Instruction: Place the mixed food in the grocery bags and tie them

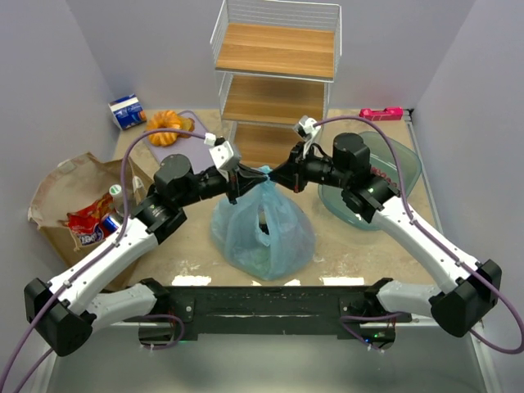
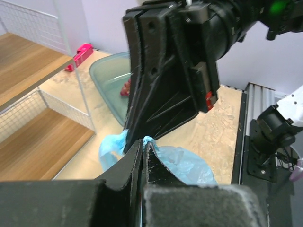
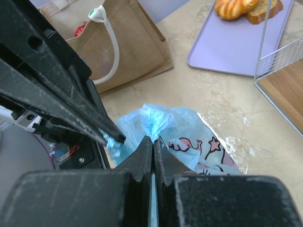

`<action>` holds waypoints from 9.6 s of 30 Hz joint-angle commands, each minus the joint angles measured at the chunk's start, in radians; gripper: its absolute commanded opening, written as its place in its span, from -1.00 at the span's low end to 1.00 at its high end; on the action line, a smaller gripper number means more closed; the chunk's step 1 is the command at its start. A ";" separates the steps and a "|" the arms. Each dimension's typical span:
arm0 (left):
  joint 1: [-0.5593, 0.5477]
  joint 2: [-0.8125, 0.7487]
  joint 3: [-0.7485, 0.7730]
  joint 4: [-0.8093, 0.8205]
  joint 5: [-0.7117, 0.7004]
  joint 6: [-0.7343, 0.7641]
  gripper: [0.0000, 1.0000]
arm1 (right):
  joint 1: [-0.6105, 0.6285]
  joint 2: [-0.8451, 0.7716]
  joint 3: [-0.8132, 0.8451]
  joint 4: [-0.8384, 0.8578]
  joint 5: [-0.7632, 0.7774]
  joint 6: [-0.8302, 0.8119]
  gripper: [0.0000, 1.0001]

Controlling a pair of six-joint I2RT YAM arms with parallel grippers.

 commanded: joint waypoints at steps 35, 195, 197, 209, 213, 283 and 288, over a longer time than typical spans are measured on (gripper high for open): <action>0.030 0.055 -0.068 0.053 0.084 0.001 -1.00 | -0.011 -0.191 -0.161 0.061 -0.073 -0.090 0.48; 0.131 0.137 -0.203 0.091 0.335 -0.100 -1.00 | 0.159 -0.128 -0.346 0.088 -0.039 -0.104 -1.00; 0.134 0.138 -0.199 0.083 0.349 -0.100 -1.00 | 0.167 -0.130 -0.376 0.113 0.007 -0.075 -1.00; 0.133 0.104 -0.239 0.117 0.510 -0.094 -0.88 | 0.165 -0.220 -0.396 0.139 0.173 -0.007 -0.85; 0.125 0.114 -0.248 0.146 0.509 -0.112 -1.00 | 0.165 -0.278 -0.388 0.088 0.199 -0.043 -0.06; 0.134 0.166 -0.214 0.123 0.570 -0.146 -1.00 | 0.360 -0.427 -0.371 -0.016 0.608 -0.130 0.58; 0.133 0.164 -0.225 0.157 0.615 -0.161 -1.00 | 0.225 -0.363 -0.313 0.019 0.438 -0.041 0.87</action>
